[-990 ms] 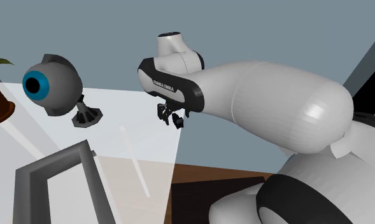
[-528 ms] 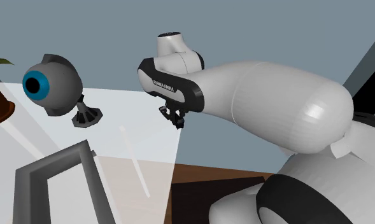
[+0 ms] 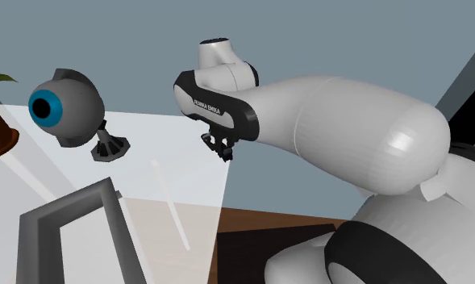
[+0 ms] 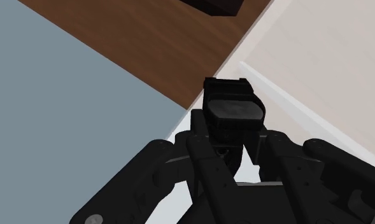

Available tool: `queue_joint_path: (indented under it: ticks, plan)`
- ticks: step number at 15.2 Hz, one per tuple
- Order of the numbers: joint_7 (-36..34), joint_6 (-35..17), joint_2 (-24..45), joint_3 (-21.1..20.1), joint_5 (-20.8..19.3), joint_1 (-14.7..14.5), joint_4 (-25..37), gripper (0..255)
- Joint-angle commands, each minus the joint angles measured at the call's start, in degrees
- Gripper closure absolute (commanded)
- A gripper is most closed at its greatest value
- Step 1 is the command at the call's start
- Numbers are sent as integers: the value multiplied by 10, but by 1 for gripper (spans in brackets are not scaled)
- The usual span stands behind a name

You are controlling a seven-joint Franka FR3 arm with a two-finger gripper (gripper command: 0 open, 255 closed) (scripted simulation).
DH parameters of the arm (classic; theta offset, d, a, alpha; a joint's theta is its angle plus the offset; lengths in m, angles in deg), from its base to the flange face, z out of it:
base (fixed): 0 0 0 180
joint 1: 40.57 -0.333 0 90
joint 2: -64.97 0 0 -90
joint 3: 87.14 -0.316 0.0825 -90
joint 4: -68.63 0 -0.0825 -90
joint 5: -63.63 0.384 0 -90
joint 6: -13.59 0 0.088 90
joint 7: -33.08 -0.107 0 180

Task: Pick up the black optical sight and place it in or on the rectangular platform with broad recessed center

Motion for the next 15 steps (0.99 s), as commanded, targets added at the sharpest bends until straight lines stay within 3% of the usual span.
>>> queue_joint_path:
  ticks: [1,15]
  plan:
    - [0,14,0,1,-1,1,14,255]
    - [-2,121,12,7,-7,4,132,255]
